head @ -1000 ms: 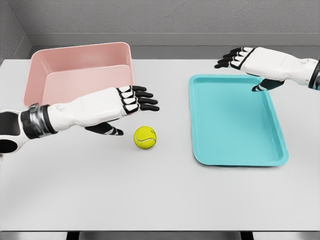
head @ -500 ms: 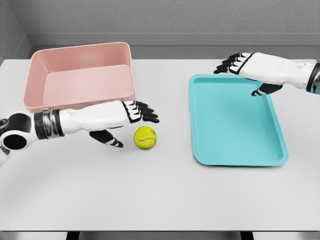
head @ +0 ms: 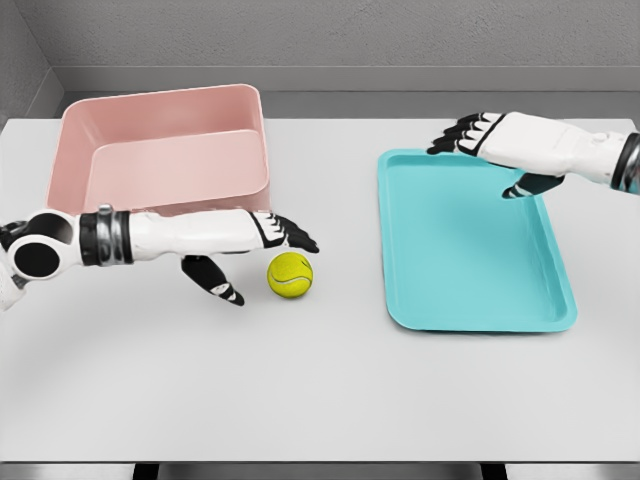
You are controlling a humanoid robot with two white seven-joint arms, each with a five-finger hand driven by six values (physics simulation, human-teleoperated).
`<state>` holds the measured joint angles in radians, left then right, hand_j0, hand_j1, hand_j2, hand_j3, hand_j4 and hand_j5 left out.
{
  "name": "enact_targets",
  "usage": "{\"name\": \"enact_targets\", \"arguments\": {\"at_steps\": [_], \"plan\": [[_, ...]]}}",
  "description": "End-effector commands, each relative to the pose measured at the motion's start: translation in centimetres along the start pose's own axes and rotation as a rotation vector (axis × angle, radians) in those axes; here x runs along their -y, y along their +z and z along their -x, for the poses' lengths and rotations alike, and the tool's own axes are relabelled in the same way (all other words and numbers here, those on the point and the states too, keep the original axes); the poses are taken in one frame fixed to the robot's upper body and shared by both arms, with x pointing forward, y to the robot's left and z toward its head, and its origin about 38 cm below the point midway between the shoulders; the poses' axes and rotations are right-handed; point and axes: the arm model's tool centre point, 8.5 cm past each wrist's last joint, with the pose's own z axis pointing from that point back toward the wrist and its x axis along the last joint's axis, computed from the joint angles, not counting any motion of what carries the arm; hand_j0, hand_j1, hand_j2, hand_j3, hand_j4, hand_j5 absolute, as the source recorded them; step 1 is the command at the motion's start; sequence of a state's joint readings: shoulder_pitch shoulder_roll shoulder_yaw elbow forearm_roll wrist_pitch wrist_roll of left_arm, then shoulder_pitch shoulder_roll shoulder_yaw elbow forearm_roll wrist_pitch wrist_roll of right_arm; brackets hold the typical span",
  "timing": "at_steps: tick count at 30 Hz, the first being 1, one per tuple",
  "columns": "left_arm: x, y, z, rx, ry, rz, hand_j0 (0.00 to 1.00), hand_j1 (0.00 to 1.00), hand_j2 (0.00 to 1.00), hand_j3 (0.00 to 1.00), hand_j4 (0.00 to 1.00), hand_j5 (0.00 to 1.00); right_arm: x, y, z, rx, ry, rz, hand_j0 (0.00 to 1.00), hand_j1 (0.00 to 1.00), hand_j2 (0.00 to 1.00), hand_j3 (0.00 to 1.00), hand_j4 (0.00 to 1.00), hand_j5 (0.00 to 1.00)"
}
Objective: Put the tennis from the blue tray into the pink basket with both arms
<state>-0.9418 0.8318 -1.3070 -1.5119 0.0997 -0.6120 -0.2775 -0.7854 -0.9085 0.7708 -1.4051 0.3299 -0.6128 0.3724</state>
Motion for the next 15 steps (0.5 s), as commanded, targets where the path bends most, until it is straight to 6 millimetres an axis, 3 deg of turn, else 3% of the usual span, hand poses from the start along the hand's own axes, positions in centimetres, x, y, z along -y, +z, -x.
{"name": "enact_targets", "arguments": {"at_steps": [1,11,15], "plan": [[0.9,-0.4,0.2,0.005,0.038,0.027,1.00,1.00,1.00,1.00,1.00,1.00,-0.2,0.8,0.4,-0.019,-0.002,-0.013,1.00,1.00,1.00,1.00,1.00,1.00],[0.1,-2.7,-0.7,0.058,0.014,0.016,1.00,1.00,1.00,1.00,1.00,1.00,-0.9,1.5,1.3,-0.049,-0.021,-0.031,1.00,1.00,1.00,1.00,1.00,1.00],[0.0,-2.7,0.5,0.029,0.025,0.006,1.00,1.00,1.00,1.00,1.00,1.00,-1.1,1.6,1.5,-0.056,-0.026,-0.033,1.00,1.00,1.00,1.00,1.00,1.00]]}}
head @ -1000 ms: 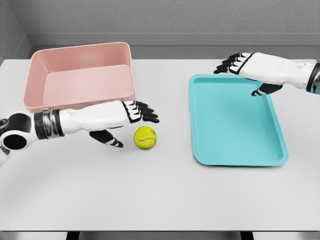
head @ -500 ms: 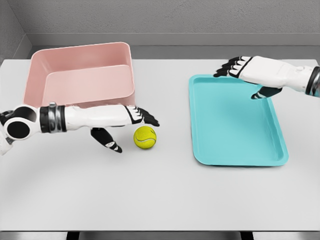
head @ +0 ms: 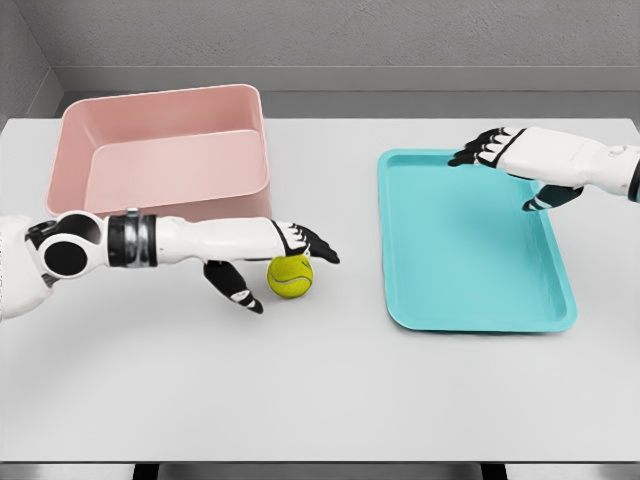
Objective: Put the tennis from the blue tray into the pink basket with both arms
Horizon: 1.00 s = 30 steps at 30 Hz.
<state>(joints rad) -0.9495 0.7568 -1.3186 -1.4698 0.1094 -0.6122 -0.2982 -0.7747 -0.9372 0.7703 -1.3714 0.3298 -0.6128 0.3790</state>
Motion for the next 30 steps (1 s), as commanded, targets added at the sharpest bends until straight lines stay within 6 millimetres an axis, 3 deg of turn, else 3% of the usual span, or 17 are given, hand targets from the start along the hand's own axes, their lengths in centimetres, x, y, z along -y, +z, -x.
{"name": "enact_targets", "arguments": {"at_steps": [1,6,12,17,30], "plan": [[-0.1,0.0,0.8,-0.020,0.012,-0.010,1.00,1.00,1.00,1.00,1.00,1.00,0.0,0.1,0.2,-0.006,-0.007,0.003,1.00,1.00,1.00,1.00,1.00,1.00],[0.0,0.6,2.0,-0.062,0.011,-0.002,1.00,1.00,1.00,1.00,1.00,1.00,0.0,0.1,0.1,-0.005,-0.006,0.004,1.00,1.00,1.00,1.00,1.00,1.00],[-0.6,-0.8,3.7,-0.103,-0.034,-0.010,1.00,1.00,1.00,1.00,1.00,1.00,0.0,0.1,0.2,-0.006,-0.007,0.003,1.00,1.00,1.00,1.00,1.00,1.00],[-0.2,-1.8,3.5,-0.086,-0.025,-0.003,1.00,1.00,1.00,1.00,1.00,1.00,0.0,0.1,0.1,-0.004,-0.007,0.003,1.00,1.00,1.00,1.00,1.00,1.00],[1.4,-1.9,3.5,-0.081,-0.005,0.034,1.00,1.00,1.00,1.00,1.00,1.00,-0.2,0.3,0.2,-0.009,-0.008,-0.002,1.00,1.00,1.00,1.00,1.00,1.00]]}}
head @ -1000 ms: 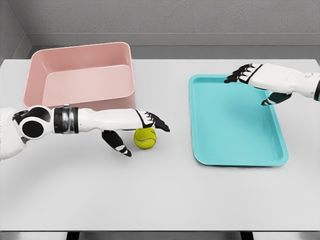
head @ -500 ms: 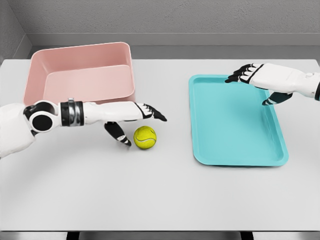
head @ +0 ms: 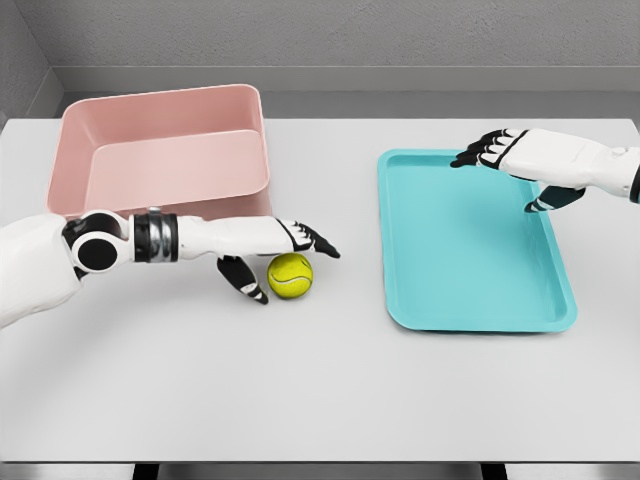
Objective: Put the tennis from the blue tray into the pink basket with both arms
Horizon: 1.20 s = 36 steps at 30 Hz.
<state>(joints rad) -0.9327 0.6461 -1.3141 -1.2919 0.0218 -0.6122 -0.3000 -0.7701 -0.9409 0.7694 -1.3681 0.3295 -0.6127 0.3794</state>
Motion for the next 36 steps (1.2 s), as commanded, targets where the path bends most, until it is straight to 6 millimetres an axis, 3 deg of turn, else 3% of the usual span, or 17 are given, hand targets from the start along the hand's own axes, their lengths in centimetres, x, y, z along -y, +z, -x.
{"name": "enact_targets", "arguments": {"at_steps": [1,8,13,17,21,24,25,36], "plan": [[0.0,0.2,0.1,-0.002,0.007,-0.003,1.00,1.00,1.00,1.00,1.00,1.00,0.0,0.1,0.1,-0.004,-0.005,0.003,1.00,1.00,1.00,1.00,1.00,1.00],[-0.3,0.4,0.2,-0.008,0.012,-0.010,1.00,1.00,1.00,1.00,1.00,1.00,-0.5,0.1,0.0,-0.002,-0.012,-0.012,1.00,1.00,1.00,1.00,1.00,1.00],[-0.2,0.5,0.3,-0.011,0.012,-0.009,1.00,1.00,1.00,1.00,1.00,1.00,0.1,0.7,0.1,-0.006,0.001,-0.006,1.00,1.00,1.00,1.00,1.00,1.00],[-0.2,0.9,0.4,-0.018,0.013,-0.009,0.85,0.85,0.85,0.85,0.85,0.85,-0.3,1.2,0.2,-0.015,-0.002,-0.021,1.00,1.00,1.00,1.00,1.00,1.00],[0.1,0.8,0.3,-0.014,0.017,-0.001,0.83,0.83,0.83,0.83,0.83,0.83,0.3,2.1,0.2,-0.016,-0.004,-0.010,1.00,1.00,1.00,1.00,1.00,1.00],[0.1,0.6,0.2,-0.009,0.017,-0.001,0.84,0.84,0.84,0.84,0.84,0.84,-0.2,1.7,0.0,-0.006,-0.012,-0.017,1.00,1.00,1.00,1.00,1.00,1.00],[0.1,0.6,0.2,-0.009,0.017,-0.001,0.84,0.84,0.84,0.84,0.84,0.84,-1.4,1.6,-0.1,-0.005,-0.030,-0.041,1.00,1.00,1.00,1.00,1.00,1.00],[0.4,0.1,0.0,0.002,0.022,0.011,0.84,0.84,0.84,0.84,0.84,0.84,-1.8,1.1,-0.2,0.002,-0.040,-0.059,1.00,1.00,1.00,1.00,1.00,1.00]]}}
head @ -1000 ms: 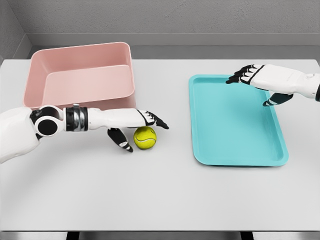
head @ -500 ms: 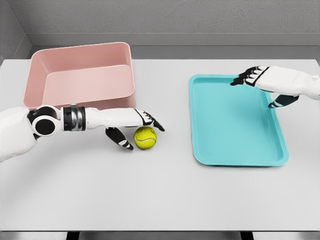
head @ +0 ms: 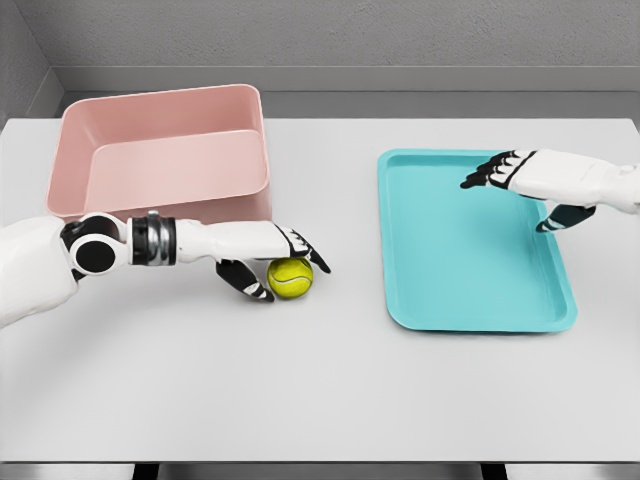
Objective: Put the tennis from the blue tray into the pink basket with both arms
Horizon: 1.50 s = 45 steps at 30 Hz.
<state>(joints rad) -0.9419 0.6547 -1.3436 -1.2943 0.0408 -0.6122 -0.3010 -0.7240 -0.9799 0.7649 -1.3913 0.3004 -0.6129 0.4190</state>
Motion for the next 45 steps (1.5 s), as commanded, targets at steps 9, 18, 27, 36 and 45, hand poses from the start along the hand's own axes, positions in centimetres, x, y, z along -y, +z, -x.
{"name": "enact_targets", "arguments": {"at_steps": [9,18,27,36,45], "plan": [[0.1,0.0,0.0,0.001,0.008,-0.003,0.63,0.63,0.63,0.63,0.63,0.63,0.2,0.0,0.1,-0.001,-0.005,0.008,1.00,1.00,1.00,1.00,1.00,1.00],[0.1,0.0,0.0,0.001,0.008,-0.003,0.54,0.54,0.54,0.54,0.54,0.54,0.1,0.1,0.1,-0.004,-0.008,0.006,1.00,1.00,1.00,1.00,1.00,1.00],[-0.2,0.3,0.0,-0.002,0.004,-0.008,0.52,0.52,0.52,0.52,0.52,0.52,0.0,0.1,0.2,-0.004,-0.009,0.004,1.00,1.00,1.00,1.00,1.00,1.00],[-2.1,0.3,-0.7,0.015,-0.024,-0.038,0.52,0.52,0.52,0.52,0.52,0.52,0.0,0.0,0.2,-0.005,-0.011,0.004,1.00,1.00,1.00,1.00,1.00,1.00],[-3.5,0.7,-1.2,0.024,-0.045,-0.055,0.52,0.52,0.52,0.52,0.52,0.52,-0.1,0.0,0.3,-0.007,-0.012,0.002,1.00,1.00,1.00,1.00,1.00,1.00]]}}
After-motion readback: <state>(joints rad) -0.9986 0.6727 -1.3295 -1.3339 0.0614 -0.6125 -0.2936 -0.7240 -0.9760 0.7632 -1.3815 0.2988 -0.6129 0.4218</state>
